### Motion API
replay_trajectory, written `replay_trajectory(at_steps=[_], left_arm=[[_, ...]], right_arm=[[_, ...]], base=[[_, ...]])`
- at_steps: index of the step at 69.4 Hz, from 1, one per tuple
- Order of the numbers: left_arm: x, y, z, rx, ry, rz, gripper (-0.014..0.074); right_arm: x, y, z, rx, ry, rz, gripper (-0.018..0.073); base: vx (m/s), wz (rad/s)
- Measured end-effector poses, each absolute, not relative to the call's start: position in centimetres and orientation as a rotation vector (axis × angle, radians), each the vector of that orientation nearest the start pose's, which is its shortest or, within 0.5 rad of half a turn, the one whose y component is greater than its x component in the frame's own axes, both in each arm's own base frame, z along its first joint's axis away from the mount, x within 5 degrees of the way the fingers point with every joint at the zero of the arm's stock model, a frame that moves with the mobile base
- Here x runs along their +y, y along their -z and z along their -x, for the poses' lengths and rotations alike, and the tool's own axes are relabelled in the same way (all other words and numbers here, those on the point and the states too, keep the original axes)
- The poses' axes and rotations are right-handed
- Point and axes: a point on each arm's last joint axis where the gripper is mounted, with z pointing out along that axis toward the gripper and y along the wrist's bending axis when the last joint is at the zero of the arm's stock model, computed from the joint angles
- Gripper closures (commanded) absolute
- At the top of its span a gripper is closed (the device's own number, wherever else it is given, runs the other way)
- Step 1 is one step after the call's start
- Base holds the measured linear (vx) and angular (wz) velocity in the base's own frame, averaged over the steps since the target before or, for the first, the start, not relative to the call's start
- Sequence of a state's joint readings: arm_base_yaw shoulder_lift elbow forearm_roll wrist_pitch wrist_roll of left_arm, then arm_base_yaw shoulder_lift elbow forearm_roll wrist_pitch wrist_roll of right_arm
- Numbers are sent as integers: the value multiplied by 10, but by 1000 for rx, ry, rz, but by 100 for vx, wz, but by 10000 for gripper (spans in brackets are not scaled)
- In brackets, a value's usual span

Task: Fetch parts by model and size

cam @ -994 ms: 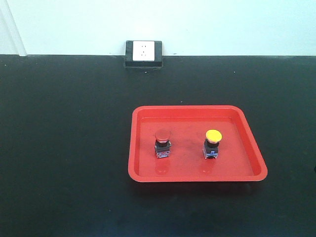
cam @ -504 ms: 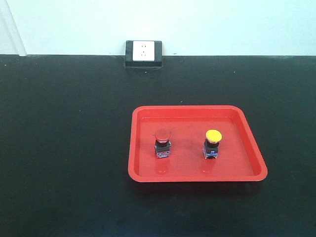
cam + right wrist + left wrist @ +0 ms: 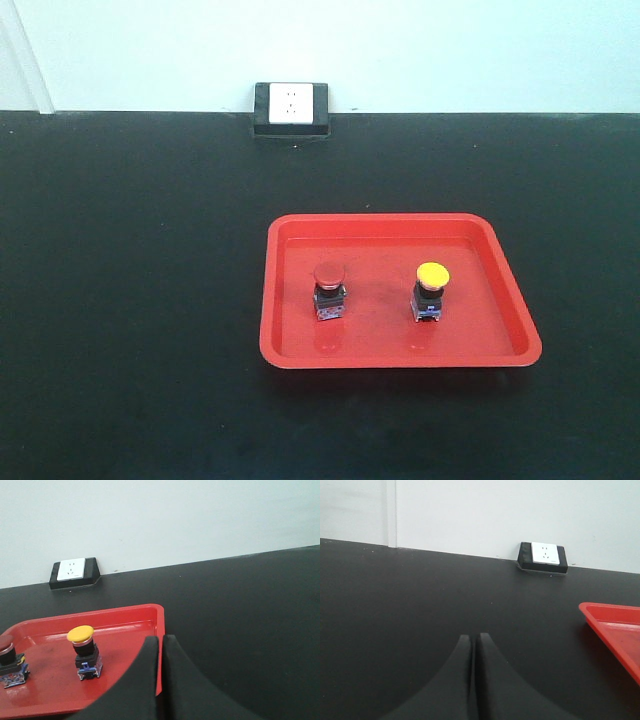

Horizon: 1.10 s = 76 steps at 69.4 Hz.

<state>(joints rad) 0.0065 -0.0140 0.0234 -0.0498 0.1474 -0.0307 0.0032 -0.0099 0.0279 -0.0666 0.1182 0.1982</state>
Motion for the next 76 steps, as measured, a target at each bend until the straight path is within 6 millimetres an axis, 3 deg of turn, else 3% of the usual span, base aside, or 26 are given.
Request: replay_trajectory(at_steps=[76], left_arm=[[0, -193, -56, 1639, 62, 65, 603]], right_arm=[[0, -192, -57, 1629, -101, -114, 568]], base=[[0, 0]])
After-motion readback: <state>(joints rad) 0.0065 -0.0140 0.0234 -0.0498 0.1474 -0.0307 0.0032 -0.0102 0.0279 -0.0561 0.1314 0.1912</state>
